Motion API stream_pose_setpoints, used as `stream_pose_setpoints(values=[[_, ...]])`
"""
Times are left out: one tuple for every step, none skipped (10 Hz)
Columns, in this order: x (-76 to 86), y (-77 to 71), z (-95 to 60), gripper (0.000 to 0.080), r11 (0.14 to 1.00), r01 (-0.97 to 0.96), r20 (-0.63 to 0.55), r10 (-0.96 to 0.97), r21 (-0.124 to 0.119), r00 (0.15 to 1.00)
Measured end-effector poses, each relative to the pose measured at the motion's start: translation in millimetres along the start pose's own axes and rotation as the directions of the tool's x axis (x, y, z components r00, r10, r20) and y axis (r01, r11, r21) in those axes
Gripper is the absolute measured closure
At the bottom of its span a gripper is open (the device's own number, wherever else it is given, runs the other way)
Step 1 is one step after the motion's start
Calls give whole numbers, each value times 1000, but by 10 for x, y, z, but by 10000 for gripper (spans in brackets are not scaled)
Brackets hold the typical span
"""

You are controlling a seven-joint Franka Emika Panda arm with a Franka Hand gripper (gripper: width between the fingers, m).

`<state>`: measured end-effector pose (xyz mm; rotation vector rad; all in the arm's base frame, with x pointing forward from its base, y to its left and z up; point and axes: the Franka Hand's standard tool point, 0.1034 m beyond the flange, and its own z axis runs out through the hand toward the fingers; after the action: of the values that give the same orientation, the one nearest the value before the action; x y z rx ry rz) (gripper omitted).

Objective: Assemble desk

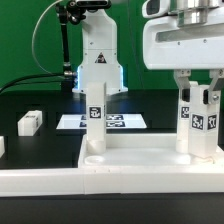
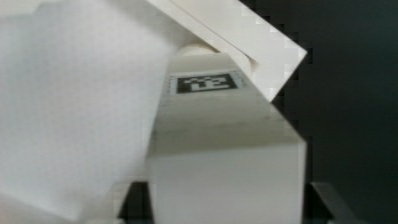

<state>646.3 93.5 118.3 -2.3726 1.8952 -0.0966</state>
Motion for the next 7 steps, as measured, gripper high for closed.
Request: stream_pose_setpoints(values=[[-10, 16, 8, 508, 972, -237, 37, 236, 7, 971], [11, 67, 19, 507, 891, -454, 100, 450, 27, 888], [15, 87, 15, 507, 877, -479, 103, 474, 30, 875], [15, 83, 14, 507, 883, -468, 102, 462, 31, 881], [16, 86, 20, 400, 891, -453, 101, 448, 32, 888], [10, 86, 24, 267, 898, -439, 98, 434, 33, 896], [-3, 77, 27, 267, 975, -218, 56, 216, 43, 975]])
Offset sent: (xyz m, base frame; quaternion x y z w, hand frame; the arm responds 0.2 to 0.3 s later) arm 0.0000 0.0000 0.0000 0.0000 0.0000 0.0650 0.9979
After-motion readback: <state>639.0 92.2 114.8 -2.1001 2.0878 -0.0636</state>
